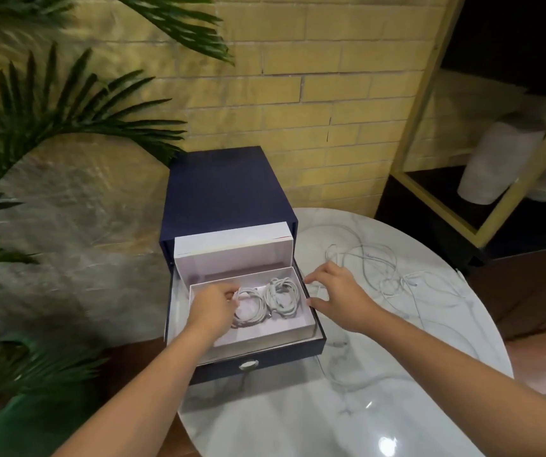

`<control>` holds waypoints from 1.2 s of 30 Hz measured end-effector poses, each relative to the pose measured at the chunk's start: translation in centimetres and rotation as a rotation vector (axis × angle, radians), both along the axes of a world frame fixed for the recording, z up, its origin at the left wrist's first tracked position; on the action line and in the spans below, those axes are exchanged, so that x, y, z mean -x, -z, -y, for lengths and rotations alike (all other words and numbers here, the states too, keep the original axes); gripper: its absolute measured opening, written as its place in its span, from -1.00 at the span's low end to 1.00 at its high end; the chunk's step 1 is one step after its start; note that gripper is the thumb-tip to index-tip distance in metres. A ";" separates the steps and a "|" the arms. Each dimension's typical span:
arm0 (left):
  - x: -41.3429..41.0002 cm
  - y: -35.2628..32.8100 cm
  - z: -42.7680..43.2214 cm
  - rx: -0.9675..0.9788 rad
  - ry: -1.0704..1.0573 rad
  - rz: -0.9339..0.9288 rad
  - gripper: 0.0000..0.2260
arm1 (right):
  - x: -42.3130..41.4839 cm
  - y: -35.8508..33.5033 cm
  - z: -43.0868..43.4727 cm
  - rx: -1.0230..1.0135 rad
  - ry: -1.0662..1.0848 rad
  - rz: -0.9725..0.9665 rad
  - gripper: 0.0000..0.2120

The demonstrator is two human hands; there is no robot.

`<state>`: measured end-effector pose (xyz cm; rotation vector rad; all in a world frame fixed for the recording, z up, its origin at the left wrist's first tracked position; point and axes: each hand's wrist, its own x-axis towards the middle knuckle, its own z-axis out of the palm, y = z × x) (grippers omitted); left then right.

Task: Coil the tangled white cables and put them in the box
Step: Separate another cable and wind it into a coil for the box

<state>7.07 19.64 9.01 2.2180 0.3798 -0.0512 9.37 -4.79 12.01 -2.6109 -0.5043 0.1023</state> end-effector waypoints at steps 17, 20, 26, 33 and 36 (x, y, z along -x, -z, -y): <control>1.2 0.6 0.3 -0.256 0.161 0.060 -0.38 | 0.3 0.3 -0.8 0.165 -0.084 0.038 -0.48; 1.3 0.6 0.0 -0.273 0.164 0.076 -0.38 | -0.1 0.2 -1.3 0.189 -0.074 0.024 -0.42; 1.4 0.8 -0.8 -0.279 0.135 0.091 -0.40 | -0.8 -0.2 -2.0 0.228 -0.090 -0.016 -0.38; 1.3 0.6 -0.8 -0.296 0.131 0.074 -0.42 | -1.1 -0.1 -1.8 0.164 -0.094 -0.101 -0.35; 1.3 0.5 -0.8 -0.306 0.138 0.050 -0.39 | -1.1 -0.1 -1.8 0.160 -0.096 -0.103 -0.35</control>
